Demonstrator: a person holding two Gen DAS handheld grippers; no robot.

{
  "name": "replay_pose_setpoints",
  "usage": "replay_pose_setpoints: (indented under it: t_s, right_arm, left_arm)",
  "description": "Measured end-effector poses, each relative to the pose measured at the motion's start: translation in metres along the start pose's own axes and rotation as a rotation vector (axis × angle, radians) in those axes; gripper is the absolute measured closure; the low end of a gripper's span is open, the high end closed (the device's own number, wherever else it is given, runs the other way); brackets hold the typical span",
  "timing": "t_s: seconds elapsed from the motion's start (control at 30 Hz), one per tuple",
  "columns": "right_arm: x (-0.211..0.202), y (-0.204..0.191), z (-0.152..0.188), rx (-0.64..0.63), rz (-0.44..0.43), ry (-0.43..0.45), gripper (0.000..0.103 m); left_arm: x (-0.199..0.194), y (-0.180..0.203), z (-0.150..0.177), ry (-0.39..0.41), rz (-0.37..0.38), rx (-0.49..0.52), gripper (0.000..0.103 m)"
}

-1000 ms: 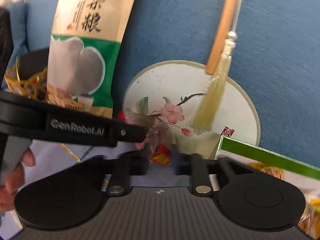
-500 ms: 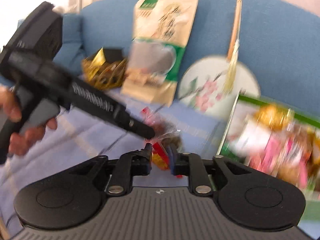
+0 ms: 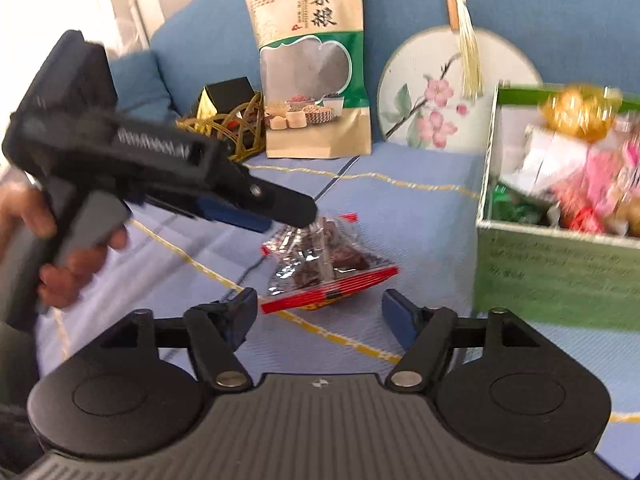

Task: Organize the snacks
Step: 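Move both tools back and grasp the red-edged clear bag together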

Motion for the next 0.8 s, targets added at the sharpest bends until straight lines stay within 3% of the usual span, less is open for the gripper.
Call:
replay_pose_setpoints:
  t_s: [0.23, 0.27, 0.3, 0.33, 0.37, 0.47, 0.5, 0.63, 0.73, 0.77, 0.8]
  right_arm:
    - [0.011, 0.001, -0.007, 0.044, 0.010, 0.015, 0.001]
    - [0.015, 0.004, -0.007, 0.064, 0.000, 0.003, 0.008]
    - [0.018, 0.007, -0.006, 0.092, -0.004, -0.012, 0.036]
    - [0.017, 0.008, -0.006, 0.101, -0.009, -0.013, 0.038]
    - [0.015, 0.007, -0.007, 0.088, 0.001, -0.007, 0.039]
    - [-0.002, -0.002, -0.016, 0.002, 0.042, 0.062, 0.044]
    - [-0.010, -0.003, -0.021, -0.013, 0.052, 0.097, 0.059]
    - [-0.035, 0.005, -0.034, -0.030, 0.084, 0.191, 0.062]
    - [-0.038, 0.021, -0.031, -0.002, 0.112, 0.156, 0.065]
    - [-0.036, 0.025, -0.027, -0.008, 0.107, 0.121, 0.066]
    - [-0.035, 0.027, -0.022, -0.018, 0.112, 0.092, 0.064]
  left_arm:
    - [0.008, -0.007, 0.000, -0.017, 0.036, -0.034, 0.000]
    - [0.010, -0.006, 0.002, -0.021, 0.045, -0.027, 0.000]
    - [0.010, -0.005, 0.002, -0.019, 0.051, -0.017, 0.002]
    - [0.011, -0.003, 0.003, -0.017, 0.044, -0.009, 0.003]
    - [0.010, 0.000, 0.002, -0.011, 0.048, -0.005, 0.024]
    - [0.000, 0.017, -0.003, 0.021, 0.053, 0.035, 0.056]
    - [-0.004, 0.025, -0.005, 0.026, 0.054, 0.061, 0.062]
    - [-0.011, 0.054, -0.015, 0.062, 0.062, 0.133, 0.061]
    - [-0.001, 0.061, -0.019, 0.028, 0.066, 0.138, 0.064]
    - [0.003, 0.061, -0.017, 0.005, 0.065, 0.136, 0.055]
    - [0.005, 0.060, -0.014, -0.004, 0.058, 0.133, 0.031]
Point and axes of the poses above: each gripper's, at about its wrist camera, not at the fingertips, and x roughly the way its jaws point, y to its right, z to its underside, the point moved 5 cm from there along x, roughly the way its jaws point, and after that the axes turned 7 degrees about z, right-handed, at the moved point
